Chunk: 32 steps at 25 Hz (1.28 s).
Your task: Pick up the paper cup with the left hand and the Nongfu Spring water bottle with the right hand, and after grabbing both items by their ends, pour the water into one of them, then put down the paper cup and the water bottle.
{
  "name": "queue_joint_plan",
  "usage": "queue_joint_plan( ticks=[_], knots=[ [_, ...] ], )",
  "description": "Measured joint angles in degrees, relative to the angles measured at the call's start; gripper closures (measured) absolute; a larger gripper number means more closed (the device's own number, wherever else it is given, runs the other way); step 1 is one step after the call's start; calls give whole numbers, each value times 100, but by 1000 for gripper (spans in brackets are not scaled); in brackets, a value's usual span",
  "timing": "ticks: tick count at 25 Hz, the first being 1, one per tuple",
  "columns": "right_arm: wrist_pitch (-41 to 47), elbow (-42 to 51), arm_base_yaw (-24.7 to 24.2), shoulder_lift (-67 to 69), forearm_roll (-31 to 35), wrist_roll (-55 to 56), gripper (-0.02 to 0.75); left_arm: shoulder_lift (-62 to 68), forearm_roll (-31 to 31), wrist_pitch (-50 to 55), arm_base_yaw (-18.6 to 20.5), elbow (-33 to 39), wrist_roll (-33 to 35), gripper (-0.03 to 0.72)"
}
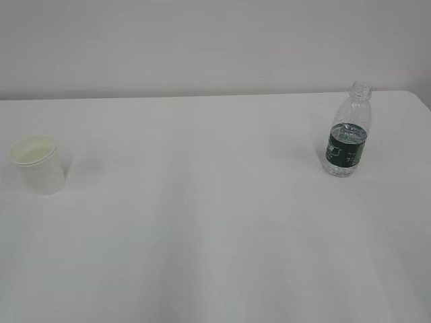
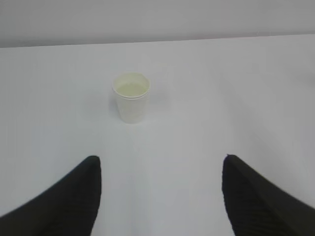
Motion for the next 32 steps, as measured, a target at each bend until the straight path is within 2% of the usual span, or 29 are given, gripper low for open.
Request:
queue_joint_plan(
  ticks=[13, 25, 32],
  knots=[
    [759, 15, 0, -320, 145, -87, 146, -296, -89, 202, 0, 140, 0, 149],
    [906, 130, 0, -624, 193, -110, 146, -319, -130, 986, 0, 140, 0, 186],
    [947, 130, 0, -624, 255, -110, 146, -319, -9, 1060, 0, 163, 0, 202]
  ],
)
